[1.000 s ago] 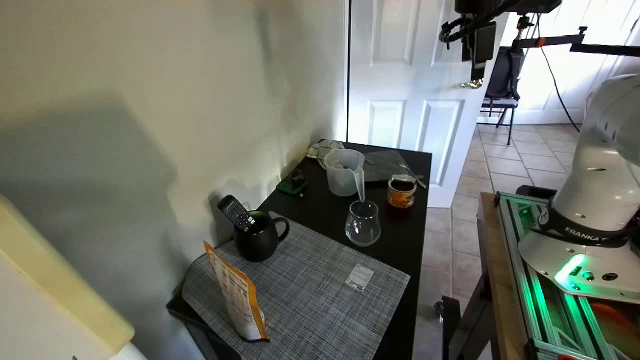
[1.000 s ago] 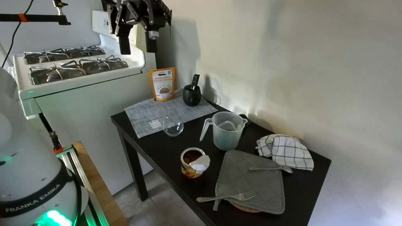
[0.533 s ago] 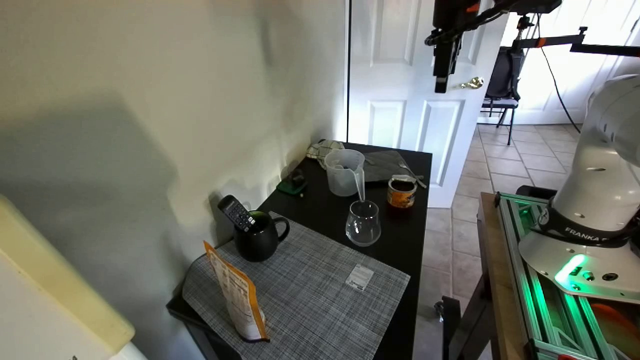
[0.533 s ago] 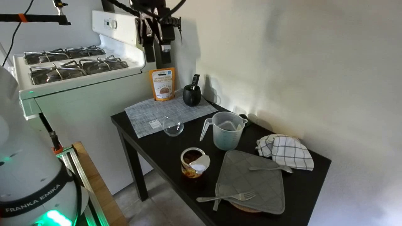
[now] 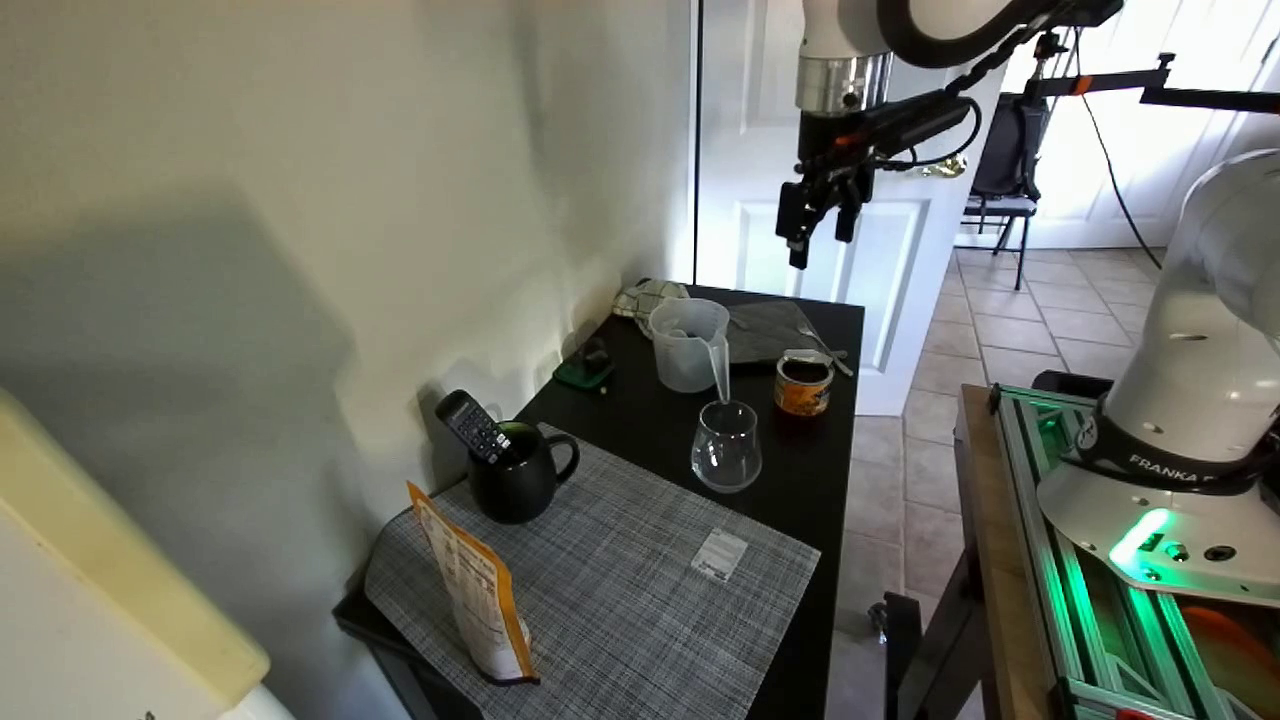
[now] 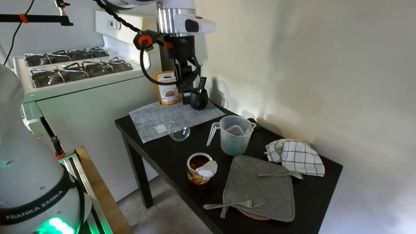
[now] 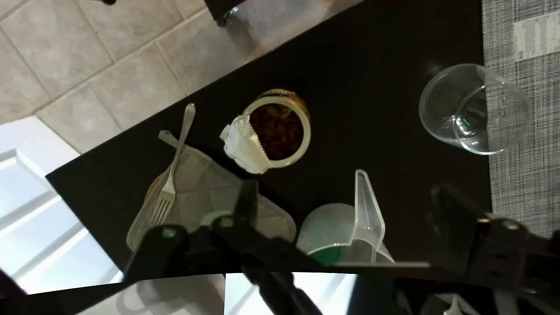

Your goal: Pour the bowl and lid out of the clear jug and onto the table.

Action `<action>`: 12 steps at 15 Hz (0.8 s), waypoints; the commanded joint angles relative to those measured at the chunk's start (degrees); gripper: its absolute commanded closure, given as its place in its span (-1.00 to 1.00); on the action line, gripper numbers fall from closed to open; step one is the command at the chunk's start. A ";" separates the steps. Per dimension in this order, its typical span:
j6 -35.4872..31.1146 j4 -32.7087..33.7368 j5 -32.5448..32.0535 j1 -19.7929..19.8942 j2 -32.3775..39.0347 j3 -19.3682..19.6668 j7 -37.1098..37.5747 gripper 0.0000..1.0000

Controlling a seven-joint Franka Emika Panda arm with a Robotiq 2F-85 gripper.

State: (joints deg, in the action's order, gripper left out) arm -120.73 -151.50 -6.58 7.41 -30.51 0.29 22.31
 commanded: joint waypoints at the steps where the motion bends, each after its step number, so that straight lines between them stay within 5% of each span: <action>1: -0.55 0.05 2.10 0.72 2.05 -0.20 -0.52 -1.00; 7: -1.40 0.99 4.25 0.58 6.63 1.11 -1.27 -1.00; 12: -28.87 -3.43 7.66 -0.59 10.68 3.16 -5.56 -1.00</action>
State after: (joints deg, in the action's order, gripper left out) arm -138.48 -152.57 -2.55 7.68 -22.74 2.04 20.34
